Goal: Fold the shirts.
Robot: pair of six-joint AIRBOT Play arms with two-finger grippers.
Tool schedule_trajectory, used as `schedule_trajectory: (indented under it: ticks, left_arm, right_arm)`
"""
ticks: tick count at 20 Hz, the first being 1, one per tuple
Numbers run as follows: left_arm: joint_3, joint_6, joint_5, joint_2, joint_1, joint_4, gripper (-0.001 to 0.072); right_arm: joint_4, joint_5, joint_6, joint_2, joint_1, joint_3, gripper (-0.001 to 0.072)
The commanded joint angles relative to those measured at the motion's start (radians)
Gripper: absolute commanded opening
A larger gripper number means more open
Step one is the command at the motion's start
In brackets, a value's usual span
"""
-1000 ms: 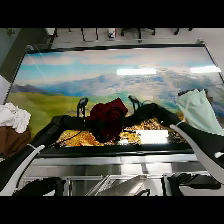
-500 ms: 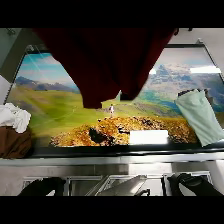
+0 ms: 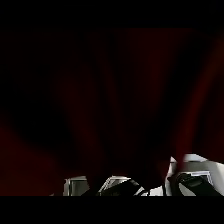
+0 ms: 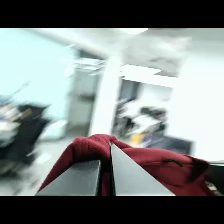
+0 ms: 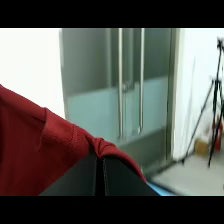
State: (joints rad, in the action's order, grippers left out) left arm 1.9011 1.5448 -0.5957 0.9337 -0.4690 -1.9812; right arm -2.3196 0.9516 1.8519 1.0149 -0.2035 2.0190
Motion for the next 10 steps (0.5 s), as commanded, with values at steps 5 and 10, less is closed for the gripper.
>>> schedule_trajectory:
  ticks: [5, 10]
  left_arm:
    - [-0.193, 0.0, -0.121, 0.398, 0.258, 0.014, 0.0014]
    - [0.02, 0.004, -0.191, 0.845, 0.241, 0.016, 0.0014]
  right_arm:
    - [0.074, -0.012, 0.019, 0.35, 0.001, -0.252, 0.0017]
    - [0.083, -0.117, -0.01, 0.669, 0.019, -0.251, 0.0017]
